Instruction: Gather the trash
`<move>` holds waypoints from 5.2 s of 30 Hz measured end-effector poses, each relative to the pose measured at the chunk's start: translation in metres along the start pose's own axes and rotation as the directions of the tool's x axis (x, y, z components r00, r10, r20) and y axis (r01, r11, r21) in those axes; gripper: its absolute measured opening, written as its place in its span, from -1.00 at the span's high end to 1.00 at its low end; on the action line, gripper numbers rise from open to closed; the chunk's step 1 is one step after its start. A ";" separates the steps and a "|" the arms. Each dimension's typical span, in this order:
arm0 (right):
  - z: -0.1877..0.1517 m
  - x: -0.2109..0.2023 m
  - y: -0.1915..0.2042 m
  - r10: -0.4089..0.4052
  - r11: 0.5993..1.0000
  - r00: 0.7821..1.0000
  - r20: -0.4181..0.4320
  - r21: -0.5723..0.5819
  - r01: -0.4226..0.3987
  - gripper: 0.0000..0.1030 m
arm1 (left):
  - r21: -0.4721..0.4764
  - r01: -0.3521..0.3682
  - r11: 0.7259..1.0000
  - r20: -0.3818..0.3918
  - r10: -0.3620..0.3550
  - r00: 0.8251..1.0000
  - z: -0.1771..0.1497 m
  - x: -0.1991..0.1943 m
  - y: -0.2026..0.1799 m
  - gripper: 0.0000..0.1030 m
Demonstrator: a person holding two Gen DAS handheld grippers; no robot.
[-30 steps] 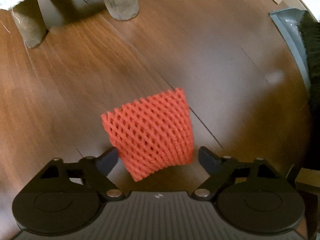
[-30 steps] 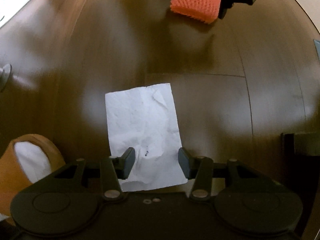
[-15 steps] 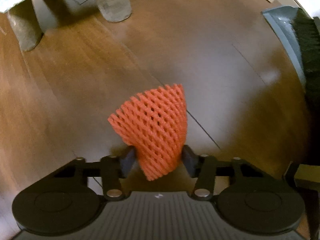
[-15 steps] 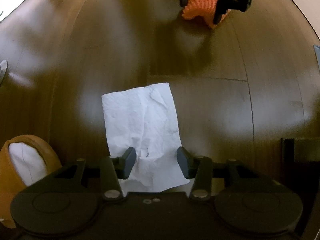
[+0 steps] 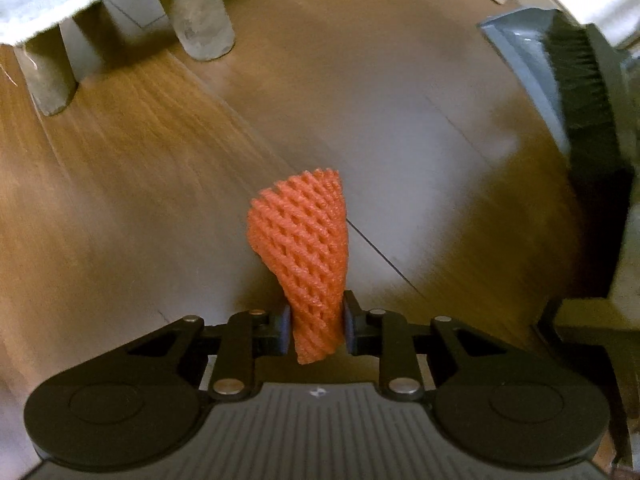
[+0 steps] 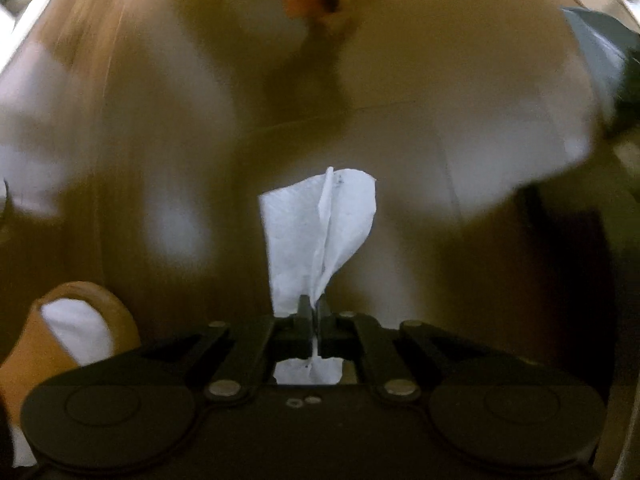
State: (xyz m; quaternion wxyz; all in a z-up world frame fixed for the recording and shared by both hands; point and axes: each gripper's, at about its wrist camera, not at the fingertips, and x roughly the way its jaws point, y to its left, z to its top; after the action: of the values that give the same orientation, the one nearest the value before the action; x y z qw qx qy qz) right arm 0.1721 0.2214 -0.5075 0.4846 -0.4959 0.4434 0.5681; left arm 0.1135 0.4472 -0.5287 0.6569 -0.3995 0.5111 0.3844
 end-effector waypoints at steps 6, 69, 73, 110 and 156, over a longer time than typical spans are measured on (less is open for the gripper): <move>-0.021 -0.075 -0.025 -0.027 0.990 0.996 0.079 0.140 0.016 0.96 | 0.053 0.055 0.997 0.016 -0.056 0.998 -0.012 -0.060 -0.007 0.53; -0.551 -0.752 0.119 -0.875 0.221 0.459 0.151 0.970 0.103 0.95 | 0.949 0.308 -0.061 -0.250 -0.740 0.624 -0.476 -0.726 -0.465 0.52; -0.580 -0.760 0.117 -0.896 0.148 0.435 0.086 0.983 0.110 0.95 | 0.948 0.297 -0.113 -0.282 -0.729 0.624 -0.507 -0.737 -0.499 0.52; -0.703 -0.705 -0.022 -0.703 -0.189 0.685 -0.191 0.979 0.079 0.63 | 0.946 0.231 -0.228 -0.313 -0.457 0.833 -0.637 -0.643 -0.670 0.52; -0.625 -0.770 0.139 -0.935 -0.103 0.332 -0.123 0.992 0.076 0.12 | 0.939 0.241 -0.243 -0.339 -0.762 0.552 -0.567 -0.735 -0.518 -0.64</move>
State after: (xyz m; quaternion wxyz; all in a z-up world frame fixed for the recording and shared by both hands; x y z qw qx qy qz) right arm 0.1475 -0.4982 0.1887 0.9822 0.0145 0.1864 0.0195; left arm 0.2464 -0.3439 0.1686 0.9128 0.0568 0.2504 -0.3176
